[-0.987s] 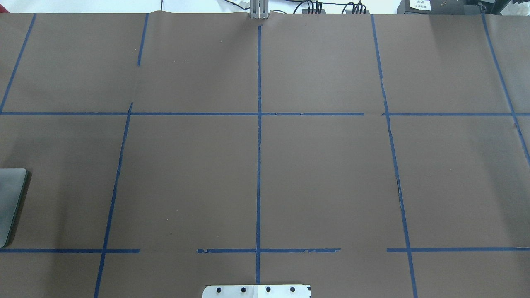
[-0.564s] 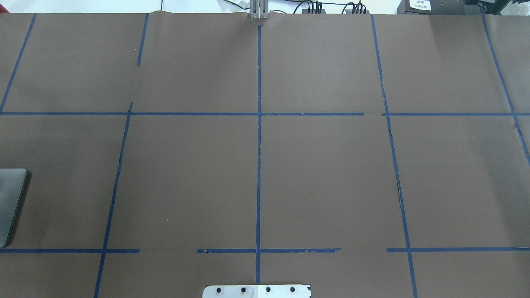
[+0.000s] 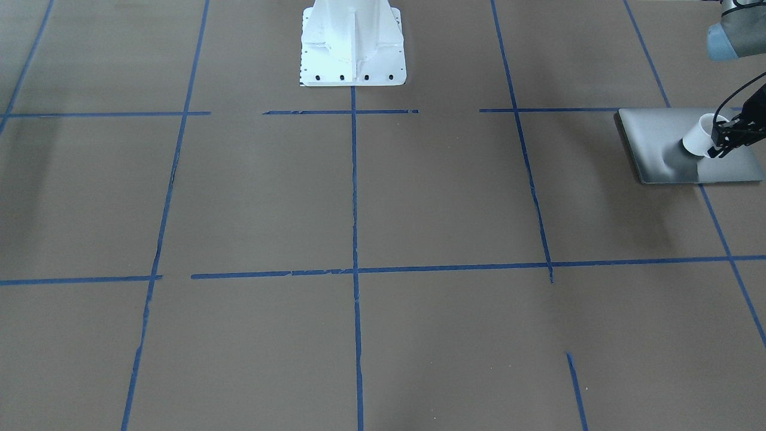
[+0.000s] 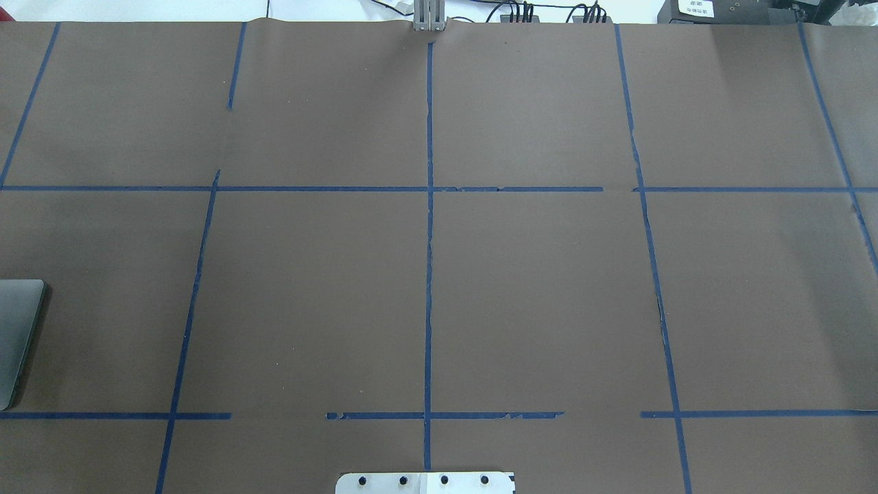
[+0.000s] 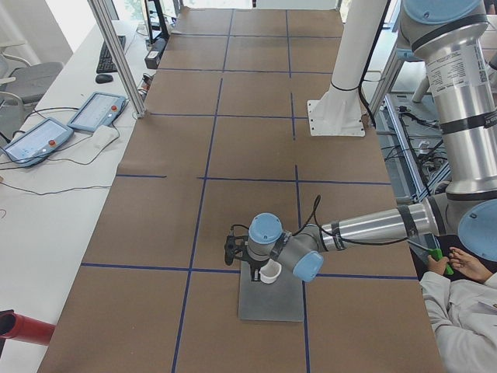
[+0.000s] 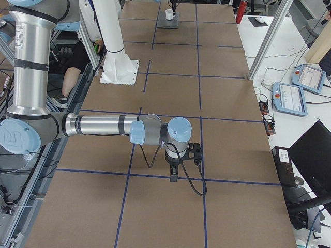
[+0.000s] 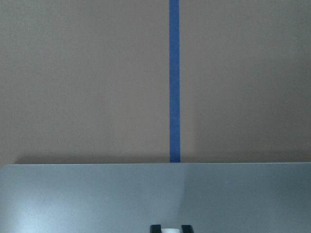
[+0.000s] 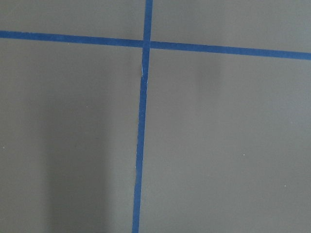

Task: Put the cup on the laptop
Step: 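Carry the cup with the left gripper toward the silver laptop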

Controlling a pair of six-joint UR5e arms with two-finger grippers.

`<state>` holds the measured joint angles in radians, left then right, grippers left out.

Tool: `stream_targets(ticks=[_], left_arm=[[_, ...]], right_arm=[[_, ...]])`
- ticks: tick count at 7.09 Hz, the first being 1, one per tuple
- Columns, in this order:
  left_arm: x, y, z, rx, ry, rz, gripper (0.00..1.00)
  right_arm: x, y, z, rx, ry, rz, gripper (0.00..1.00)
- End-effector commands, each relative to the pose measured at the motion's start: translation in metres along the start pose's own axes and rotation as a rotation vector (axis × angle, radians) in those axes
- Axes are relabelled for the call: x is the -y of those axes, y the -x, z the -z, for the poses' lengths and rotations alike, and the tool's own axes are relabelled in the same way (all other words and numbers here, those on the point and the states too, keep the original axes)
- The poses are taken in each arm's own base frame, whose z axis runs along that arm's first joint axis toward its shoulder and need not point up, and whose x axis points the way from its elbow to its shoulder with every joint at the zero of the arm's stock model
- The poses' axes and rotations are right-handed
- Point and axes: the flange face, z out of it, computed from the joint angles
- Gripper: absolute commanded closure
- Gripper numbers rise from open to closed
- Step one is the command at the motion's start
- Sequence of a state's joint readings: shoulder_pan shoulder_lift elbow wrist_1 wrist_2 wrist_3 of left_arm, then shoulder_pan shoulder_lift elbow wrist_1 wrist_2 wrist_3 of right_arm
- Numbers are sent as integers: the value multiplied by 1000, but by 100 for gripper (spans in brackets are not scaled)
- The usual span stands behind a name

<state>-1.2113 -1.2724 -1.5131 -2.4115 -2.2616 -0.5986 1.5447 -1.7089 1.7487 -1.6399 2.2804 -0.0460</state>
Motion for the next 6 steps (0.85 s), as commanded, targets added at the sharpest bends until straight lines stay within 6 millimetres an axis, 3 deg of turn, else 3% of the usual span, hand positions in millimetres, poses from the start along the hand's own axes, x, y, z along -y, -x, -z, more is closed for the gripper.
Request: stream_targets(ticks=[1,3,4,5,6], left_arm=[[0,-1,0,-4,-1,8,100],[0,-1,-1,-4,4,10,100],[0,-1,-1,-4,3,6,68],[0,-1,-1,-4,3,-2,30],[1,-3,0,-6,3,-4,1]], right_arm=[[0,0,0,1,1,-1,0],[0,0,0,1,0,0,0],[0,0,0,1,0,0,0],[0,0,0,1,1,-1,0],[0,0,0,1,1,-1,0]])
